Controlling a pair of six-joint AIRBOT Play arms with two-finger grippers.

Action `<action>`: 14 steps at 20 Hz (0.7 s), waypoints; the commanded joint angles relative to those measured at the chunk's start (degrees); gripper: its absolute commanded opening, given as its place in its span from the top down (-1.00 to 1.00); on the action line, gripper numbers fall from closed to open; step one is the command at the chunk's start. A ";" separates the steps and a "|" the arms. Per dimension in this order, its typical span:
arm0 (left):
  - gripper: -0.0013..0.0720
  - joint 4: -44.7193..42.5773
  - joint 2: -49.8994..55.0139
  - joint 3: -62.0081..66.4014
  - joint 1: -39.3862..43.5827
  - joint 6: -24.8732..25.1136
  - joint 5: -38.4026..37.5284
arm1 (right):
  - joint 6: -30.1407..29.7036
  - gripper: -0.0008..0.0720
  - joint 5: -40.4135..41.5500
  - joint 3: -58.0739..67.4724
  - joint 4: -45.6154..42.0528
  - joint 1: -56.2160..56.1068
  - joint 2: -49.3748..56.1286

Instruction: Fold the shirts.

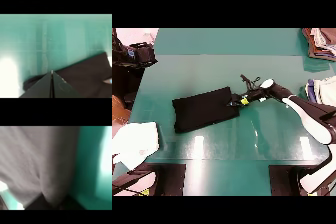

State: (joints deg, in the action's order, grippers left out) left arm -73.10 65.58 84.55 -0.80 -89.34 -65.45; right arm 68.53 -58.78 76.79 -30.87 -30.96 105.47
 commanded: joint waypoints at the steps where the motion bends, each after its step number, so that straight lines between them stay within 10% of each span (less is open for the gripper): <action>1: 0.90 2.08 0.00 0.00 0.59 -0.02 -0.13 | -0.24 0.94 0.11 7.41 -2.99 -2.49 2.05; 14: 0.90 2.03 0.00 -1.66 23.32 -1.88 14.16 | 6.03 0.94 -5.75 20.11 -28.26 38.53 -18.91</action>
State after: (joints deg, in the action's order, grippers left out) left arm -71.07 65.58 83.00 18.41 -90.17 -56.42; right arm 74.13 -63.99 95.88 -56.55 -4.32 90.30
